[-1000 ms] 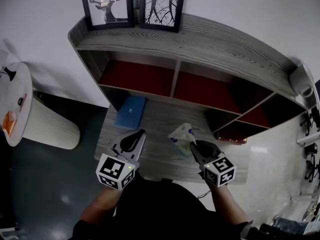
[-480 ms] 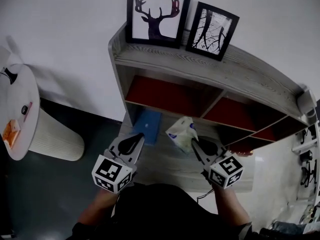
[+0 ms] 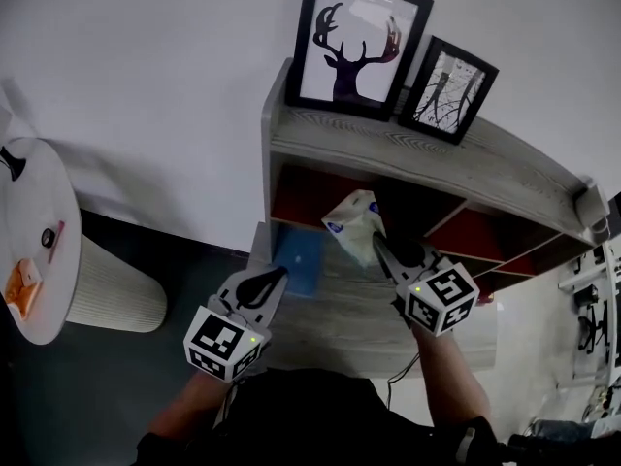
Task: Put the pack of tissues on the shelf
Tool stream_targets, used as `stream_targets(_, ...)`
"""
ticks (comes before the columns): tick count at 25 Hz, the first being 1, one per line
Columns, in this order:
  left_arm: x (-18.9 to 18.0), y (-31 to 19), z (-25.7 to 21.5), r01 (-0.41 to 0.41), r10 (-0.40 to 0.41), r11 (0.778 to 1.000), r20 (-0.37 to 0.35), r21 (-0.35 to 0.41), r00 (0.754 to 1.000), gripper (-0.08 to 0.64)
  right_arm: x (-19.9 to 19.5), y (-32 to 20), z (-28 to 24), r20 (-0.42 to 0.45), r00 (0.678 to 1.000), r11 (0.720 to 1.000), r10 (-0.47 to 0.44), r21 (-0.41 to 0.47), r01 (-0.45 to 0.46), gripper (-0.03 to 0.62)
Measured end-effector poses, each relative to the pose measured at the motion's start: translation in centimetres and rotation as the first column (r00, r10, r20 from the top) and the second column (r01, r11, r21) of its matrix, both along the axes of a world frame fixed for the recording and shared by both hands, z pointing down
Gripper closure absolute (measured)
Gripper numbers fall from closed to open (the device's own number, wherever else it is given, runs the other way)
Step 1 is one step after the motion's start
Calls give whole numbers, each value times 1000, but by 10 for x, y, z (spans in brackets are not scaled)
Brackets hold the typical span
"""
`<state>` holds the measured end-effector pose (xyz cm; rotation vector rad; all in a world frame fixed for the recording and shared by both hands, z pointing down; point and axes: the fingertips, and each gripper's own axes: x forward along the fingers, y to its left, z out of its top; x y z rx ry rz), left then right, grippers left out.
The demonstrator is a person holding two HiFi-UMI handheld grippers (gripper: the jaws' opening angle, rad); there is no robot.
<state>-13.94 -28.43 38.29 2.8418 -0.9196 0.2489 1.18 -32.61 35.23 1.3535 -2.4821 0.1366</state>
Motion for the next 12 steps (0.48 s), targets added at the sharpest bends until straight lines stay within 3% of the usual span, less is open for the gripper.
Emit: stream_targets(12, -3, -13, -1, -19, 19, 1000, -35, 1, 999, 543, -27, -60, 9, -65, 998, 999, -6, -36, 4, 558)
